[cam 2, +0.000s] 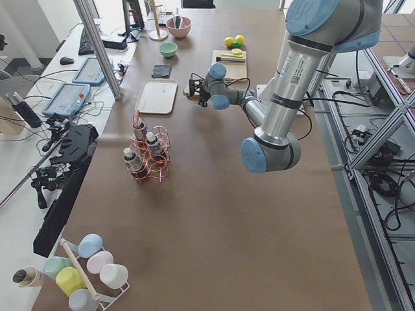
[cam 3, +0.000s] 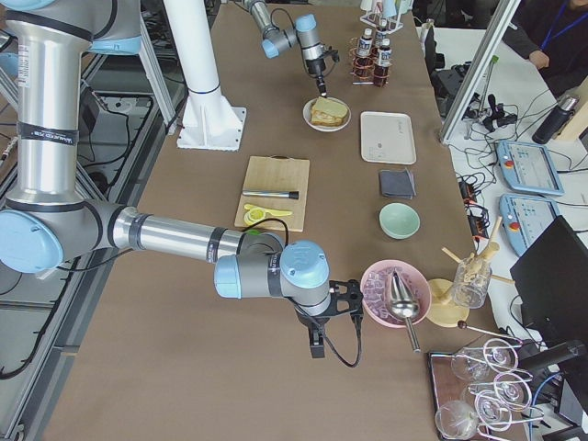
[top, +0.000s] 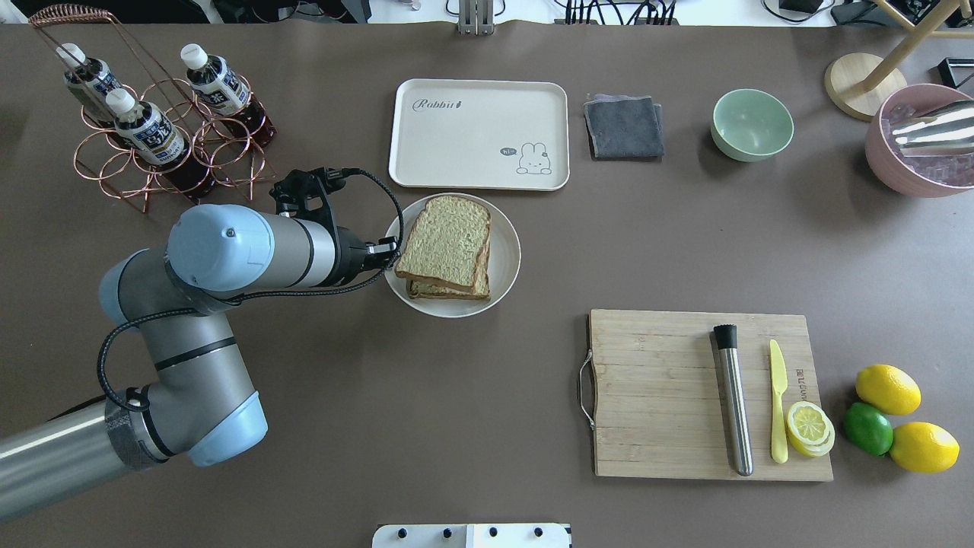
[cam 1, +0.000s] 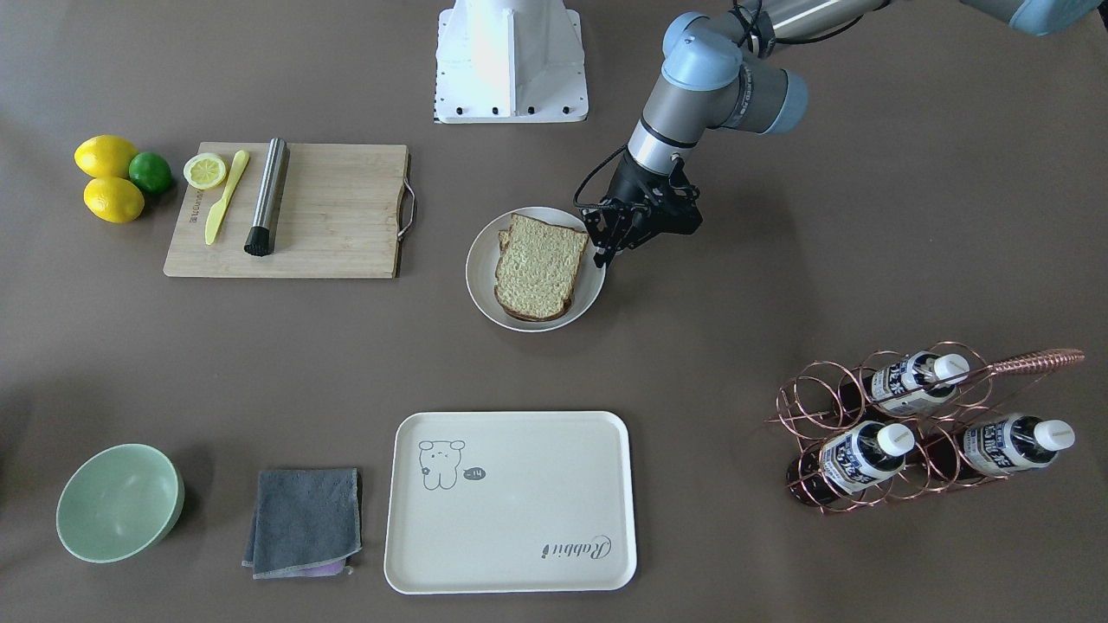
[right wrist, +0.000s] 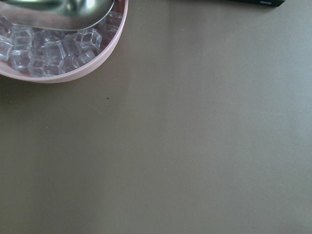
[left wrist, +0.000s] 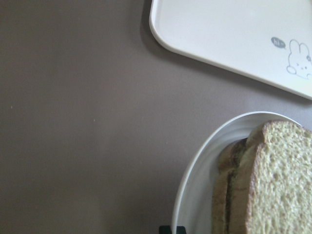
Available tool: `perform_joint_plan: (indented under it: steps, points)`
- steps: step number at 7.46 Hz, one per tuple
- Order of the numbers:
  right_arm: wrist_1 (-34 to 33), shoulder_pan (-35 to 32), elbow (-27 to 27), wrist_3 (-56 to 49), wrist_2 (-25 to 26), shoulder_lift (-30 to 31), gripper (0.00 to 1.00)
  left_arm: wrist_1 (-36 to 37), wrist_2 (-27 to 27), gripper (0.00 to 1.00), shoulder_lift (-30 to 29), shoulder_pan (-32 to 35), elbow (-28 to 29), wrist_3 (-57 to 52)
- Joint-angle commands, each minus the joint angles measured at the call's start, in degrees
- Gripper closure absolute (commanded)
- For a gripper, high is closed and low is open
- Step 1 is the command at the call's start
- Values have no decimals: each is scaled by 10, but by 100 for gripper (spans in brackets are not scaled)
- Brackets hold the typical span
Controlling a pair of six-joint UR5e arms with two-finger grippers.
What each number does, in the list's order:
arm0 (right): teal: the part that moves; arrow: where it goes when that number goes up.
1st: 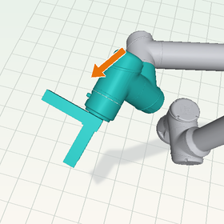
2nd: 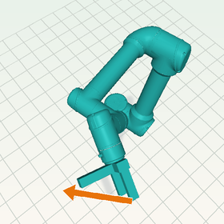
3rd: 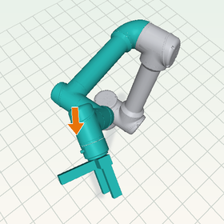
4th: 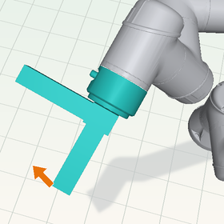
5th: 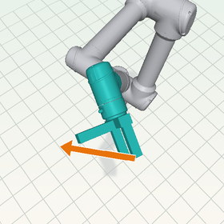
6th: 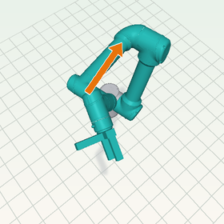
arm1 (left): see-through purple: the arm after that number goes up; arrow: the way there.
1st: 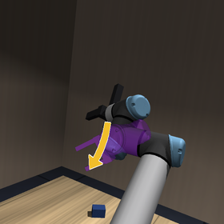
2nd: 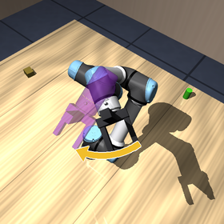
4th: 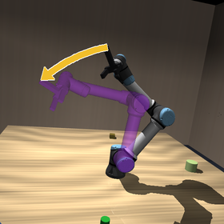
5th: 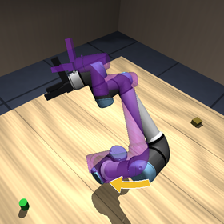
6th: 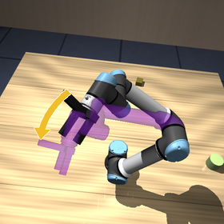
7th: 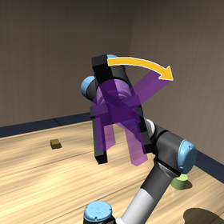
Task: Make sandwich and place on tray
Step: 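Carry the plate with the left gripper onto the cream tray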
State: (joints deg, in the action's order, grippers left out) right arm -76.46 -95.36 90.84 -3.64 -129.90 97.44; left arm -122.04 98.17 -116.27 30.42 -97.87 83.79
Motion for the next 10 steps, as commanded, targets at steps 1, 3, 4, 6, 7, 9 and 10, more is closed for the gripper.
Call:
perform_joint_plan:
  steps: [1,3,4,6,7,9,10]
  points:
    - [0,-1,-1,-21,-4,5,0,1,31,100,-44,62,49,1]
    - [-1,-1,-4,-21,-44,6,0,0,47,100,-108,91,122,5]
    - [0,-1,-3,-22,-44,9,0,0,58,100,-143,103,163,7]
    - [0,-2,-2,-25,-44,9,0,-3,62,100,-231,119,270,8]
    - [0,-2,-2,-34,-44,10,0,-5,66,100,-241,126,282,8]
    - [0,-2,-2,-35,-44,9,0,-62,65,100,-294,130,400,8]
    - [0,-2,-1,-35,-44,9,0,-87,64,100,-314,133,449,8]
